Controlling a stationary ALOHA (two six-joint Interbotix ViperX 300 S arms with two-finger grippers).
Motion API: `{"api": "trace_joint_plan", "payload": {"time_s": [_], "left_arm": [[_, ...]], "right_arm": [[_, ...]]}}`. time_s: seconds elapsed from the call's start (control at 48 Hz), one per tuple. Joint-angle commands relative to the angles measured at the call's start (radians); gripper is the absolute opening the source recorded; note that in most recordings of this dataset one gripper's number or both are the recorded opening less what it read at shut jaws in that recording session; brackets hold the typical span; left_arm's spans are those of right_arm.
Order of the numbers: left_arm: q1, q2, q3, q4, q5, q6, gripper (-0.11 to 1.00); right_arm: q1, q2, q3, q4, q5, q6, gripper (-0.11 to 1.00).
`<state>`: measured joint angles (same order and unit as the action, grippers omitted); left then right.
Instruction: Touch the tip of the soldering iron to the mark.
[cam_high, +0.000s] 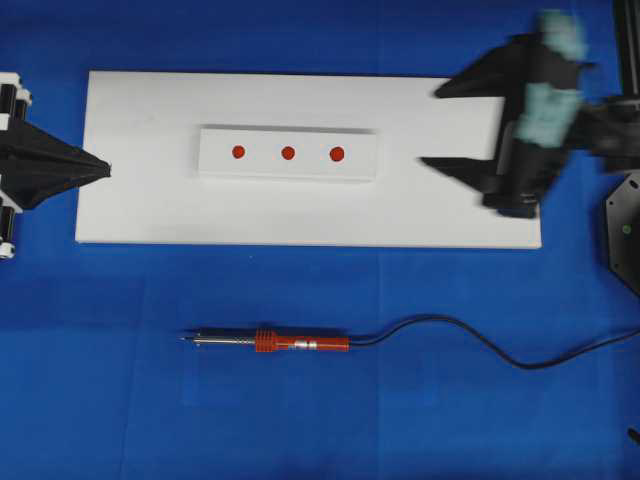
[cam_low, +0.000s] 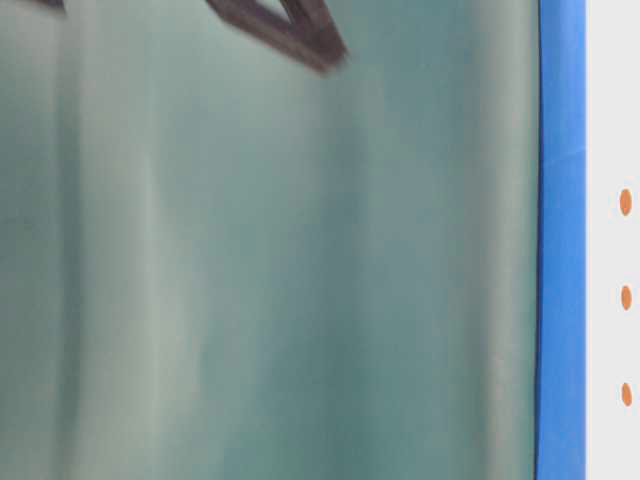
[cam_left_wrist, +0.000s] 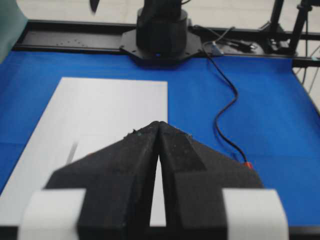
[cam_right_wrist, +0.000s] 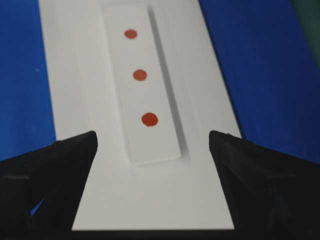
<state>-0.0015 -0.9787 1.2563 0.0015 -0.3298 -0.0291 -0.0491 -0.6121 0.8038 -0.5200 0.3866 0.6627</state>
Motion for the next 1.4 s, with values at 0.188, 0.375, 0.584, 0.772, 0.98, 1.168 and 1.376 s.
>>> {"api": "trace_joint_plan", "payload": {"time_s": [0.188,0.375,0.584,0.772,0.98,1.168,1.376], "left_arm": [[-0.002,0.003,-0.011,0.002,-0.011,0.002,0.00],[-0.002,0.005,-0.011,0.002,-0.014,0.002,0.00],[-0.002,0.003,-0.011,0.002,-0.014,0.002,0.00],[-0.002,0.006,-0.009,0.002,-0.014,0.002,0.00],[-0.002,0.009,-0.009,0.000,-0.014,0.002,0.00],[-0.002,0.009,-0.009,0.000,-0.014,0.002,0.00],[-0.002,0.009,-0.011,0.002,-0.014,0.002,0.00]], "right_arm": [[-0.002,-0.310,0.169,-0.006,-0.014,-0.005,0.87],[-0.002,-0.449,0.285,-0.005,-0.034,-0.003,0.87],[-0.002,-0.480,0.383,-0.002,-0.127,0.000,0.87],[-0.006,-0.456,0.433,-0.002,-0.199,0.005,0.84],[-0.012,-0.428,0.449,0.003,-0.241,0.008,0.83],[-0.020,-0.419,0.453,0.006,-0.259,0.008,0.83],[-0.021,-0.420,0.453,0.006,-0.259,0.008,0.83]]}}
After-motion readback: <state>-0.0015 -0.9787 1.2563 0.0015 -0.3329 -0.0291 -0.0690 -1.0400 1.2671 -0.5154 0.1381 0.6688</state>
